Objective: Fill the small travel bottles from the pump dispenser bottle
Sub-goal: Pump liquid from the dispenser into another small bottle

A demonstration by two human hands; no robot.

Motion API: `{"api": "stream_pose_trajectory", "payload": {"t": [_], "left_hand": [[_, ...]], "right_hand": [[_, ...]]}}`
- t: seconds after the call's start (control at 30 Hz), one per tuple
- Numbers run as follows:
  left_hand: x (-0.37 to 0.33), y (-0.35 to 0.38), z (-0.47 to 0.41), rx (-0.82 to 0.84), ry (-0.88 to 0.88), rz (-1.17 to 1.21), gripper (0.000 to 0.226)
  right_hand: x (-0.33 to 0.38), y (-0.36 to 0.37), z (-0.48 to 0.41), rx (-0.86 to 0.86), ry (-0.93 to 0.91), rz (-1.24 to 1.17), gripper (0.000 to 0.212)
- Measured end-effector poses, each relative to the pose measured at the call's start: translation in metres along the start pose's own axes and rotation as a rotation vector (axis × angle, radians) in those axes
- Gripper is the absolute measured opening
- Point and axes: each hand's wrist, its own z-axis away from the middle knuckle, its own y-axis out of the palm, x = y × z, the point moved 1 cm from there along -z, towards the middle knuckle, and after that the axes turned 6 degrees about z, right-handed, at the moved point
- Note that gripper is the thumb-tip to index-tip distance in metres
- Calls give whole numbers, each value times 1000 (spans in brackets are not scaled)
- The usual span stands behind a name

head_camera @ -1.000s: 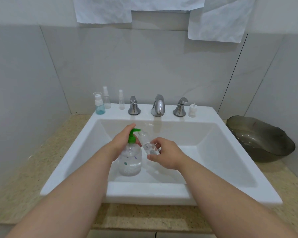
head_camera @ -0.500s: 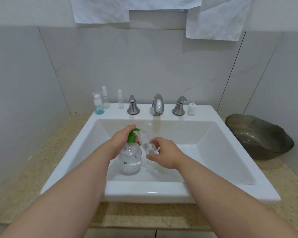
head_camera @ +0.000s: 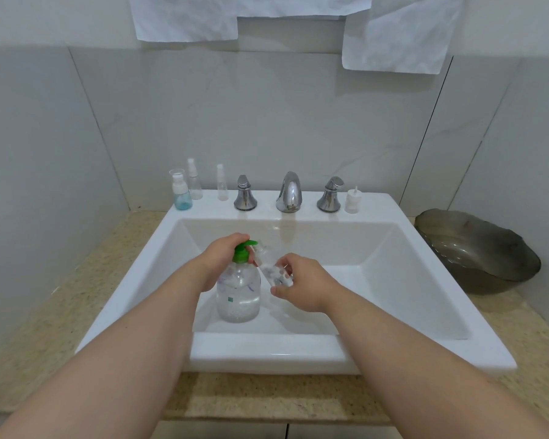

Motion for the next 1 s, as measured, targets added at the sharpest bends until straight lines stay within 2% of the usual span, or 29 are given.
{"api": "stream_pose_trajectory", "payload": {"t": [0.2,0.47,1.0], "left_hand": [[1,4,4,-34,-25,35,50],[1,6,4,-52,-7,38,66],[2,6,-3,-37,-37,-5,50]], "right_hand": [[0,0,0,-14,11,-16,56],[1,-1,0,-37,15,-63,53],[0,-3,-1,-76,45,-59,47]]}}
